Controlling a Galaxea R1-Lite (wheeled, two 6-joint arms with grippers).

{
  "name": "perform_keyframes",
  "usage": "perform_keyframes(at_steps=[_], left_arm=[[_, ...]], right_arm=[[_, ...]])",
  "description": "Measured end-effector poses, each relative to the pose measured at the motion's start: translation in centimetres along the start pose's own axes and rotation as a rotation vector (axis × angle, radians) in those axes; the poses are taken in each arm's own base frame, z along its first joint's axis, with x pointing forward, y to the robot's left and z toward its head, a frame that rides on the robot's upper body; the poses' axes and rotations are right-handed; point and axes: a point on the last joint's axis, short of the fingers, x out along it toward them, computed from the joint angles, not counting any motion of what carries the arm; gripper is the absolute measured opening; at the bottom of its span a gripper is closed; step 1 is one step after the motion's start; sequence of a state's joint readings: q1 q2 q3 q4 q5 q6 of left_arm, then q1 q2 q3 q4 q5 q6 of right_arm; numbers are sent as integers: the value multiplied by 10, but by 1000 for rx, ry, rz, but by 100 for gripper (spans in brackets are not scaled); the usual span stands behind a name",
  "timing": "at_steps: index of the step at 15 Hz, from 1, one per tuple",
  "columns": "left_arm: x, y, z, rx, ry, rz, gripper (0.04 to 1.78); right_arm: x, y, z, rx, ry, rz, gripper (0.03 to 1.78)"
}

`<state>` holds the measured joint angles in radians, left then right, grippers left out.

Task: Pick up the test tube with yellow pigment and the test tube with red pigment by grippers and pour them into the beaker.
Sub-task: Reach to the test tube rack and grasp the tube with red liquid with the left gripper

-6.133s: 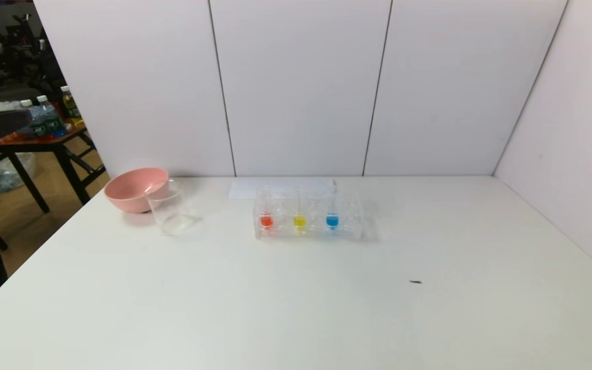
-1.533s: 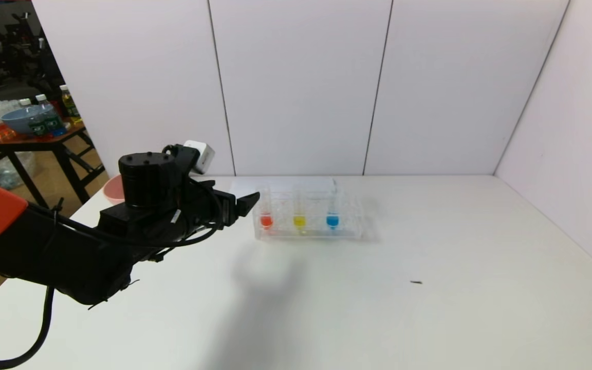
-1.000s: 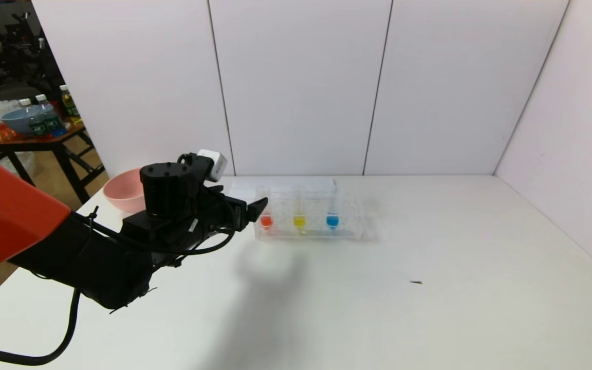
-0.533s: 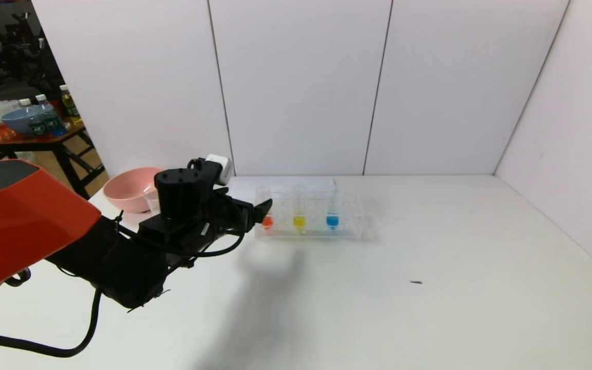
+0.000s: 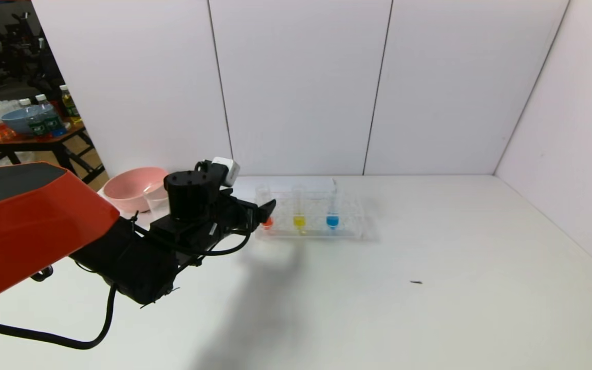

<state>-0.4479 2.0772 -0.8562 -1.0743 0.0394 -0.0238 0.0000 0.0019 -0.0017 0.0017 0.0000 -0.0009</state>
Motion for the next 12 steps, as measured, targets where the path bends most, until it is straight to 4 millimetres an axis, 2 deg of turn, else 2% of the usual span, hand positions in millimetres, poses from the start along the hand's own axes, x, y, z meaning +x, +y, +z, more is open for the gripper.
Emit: perform_keyframes(at_steps=[12], left_arm=[[11, -10, -3, -39, -9, 6, 176]], right_arm=[[0, 0, 0, 0, 0, 0, 170]])
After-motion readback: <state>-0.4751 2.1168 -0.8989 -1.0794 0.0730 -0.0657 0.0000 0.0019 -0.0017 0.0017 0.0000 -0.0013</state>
